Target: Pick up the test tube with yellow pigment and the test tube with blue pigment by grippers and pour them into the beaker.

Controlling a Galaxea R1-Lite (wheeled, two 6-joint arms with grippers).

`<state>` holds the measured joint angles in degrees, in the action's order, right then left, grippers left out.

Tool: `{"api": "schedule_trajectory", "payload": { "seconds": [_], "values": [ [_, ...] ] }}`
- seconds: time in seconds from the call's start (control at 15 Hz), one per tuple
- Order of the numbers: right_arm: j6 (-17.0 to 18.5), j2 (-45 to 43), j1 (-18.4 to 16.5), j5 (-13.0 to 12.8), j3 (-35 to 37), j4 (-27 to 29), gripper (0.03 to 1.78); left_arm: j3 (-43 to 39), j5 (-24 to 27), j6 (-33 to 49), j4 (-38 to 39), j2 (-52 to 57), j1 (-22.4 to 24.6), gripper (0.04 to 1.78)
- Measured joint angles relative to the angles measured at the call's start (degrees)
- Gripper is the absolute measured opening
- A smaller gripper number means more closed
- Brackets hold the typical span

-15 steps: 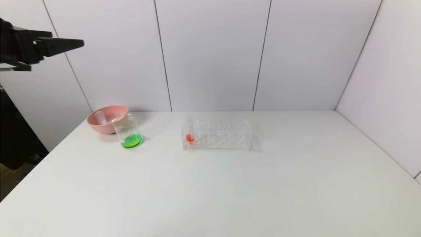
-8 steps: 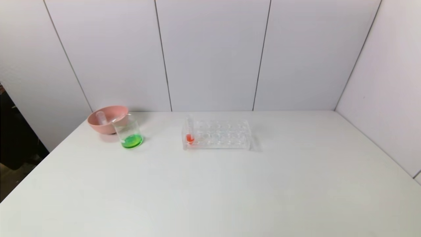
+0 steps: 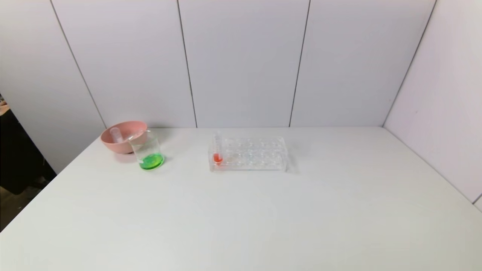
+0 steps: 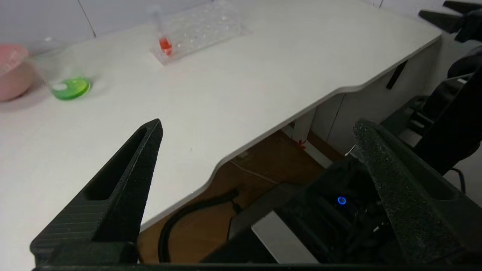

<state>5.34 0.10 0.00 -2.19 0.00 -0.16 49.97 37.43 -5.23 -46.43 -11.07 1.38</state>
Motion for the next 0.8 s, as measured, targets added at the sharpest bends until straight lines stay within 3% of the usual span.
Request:
{"api": "schedule_trajectory", "payload": {
  "seconds": [0.27,0.53,0.73,0.8],
  "values": [
    [0.0,0.0,0.0,0.0,0.0,0.0,1.71,-16.8,-12.5,-1.4,7.6,8.1,-0.9,1.76],
    [0.0,0.0,0.0,0.0,0.0,0.0,1.71,-36.6,-28.8,-3.1,28.4,10.6,-1.2,1.76],
    [0.0,0.0,0.0,0.0,0.0,0.0,1.71,-47.8,-35.5,-2.5,46.1,11.1,-1.2,1.76],
    [0.0,0.0,0.0,0.0,0.0,0.0,1.71,-48.9,-36.3,-1.2,47.6,11.1,-1.2,1.76]
  ]
}}
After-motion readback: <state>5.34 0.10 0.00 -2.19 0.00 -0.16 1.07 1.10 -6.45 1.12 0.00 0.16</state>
